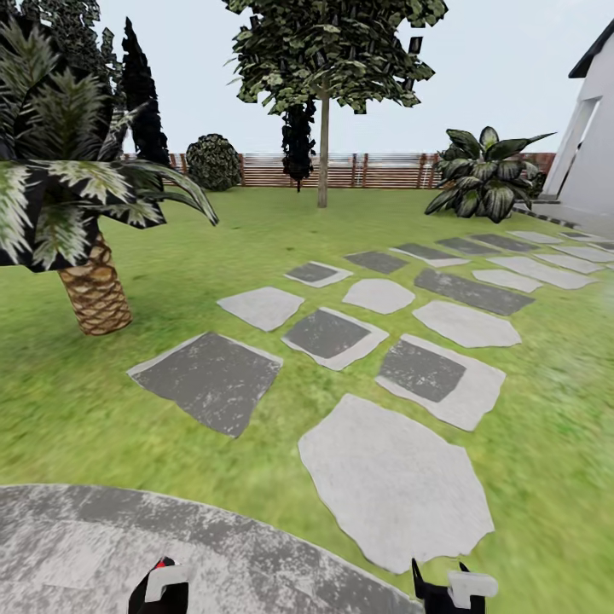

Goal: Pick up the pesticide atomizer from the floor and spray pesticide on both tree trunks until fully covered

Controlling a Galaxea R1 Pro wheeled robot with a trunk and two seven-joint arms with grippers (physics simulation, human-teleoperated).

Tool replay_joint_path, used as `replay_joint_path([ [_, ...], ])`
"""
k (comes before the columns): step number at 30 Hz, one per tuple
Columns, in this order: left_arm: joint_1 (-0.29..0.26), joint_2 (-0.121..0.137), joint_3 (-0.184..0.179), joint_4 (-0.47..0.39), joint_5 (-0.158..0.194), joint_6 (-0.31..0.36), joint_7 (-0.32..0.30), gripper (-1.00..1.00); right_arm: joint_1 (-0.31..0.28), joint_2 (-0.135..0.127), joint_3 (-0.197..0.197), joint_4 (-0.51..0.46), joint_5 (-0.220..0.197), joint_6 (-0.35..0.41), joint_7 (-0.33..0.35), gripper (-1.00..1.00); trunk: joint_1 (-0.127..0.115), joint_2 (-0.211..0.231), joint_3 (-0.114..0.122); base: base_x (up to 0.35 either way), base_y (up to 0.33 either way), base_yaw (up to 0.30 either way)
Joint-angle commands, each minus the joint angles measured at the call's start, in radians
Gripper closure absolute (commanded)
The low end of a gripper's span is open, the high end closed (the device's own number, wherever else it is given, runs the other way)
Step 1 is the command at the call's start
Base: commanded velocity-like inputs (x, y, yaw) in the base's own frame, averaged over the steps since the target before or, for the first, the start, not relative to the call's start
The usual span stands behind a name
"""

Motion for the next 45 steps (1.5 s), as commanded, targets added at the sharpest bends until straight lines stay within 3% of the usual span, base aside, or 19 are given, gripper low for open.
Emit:
replay_joint_path([
  [1, 0.0, 0.0, 0.0, 0.0, 0.0, 0.0, 0.0, 1.0, 0.0, 0.0, 0.0, 0.0, 0.0, 0.0, 0.0, -1.0, 0.0, 0.0, 0.0, 0.339, 0.0, 0.0],
  [45, 0.0, 0.001, 0.0, -0.004, 0.0, 0.0, 0.0, 1.0, 0.0, 0.0, 0.001, -0.001, 0.0, 0.0, 0.0, -1.0, 0.0, 0.0, 0.0, 0.339, 0.0, 0.0],
])
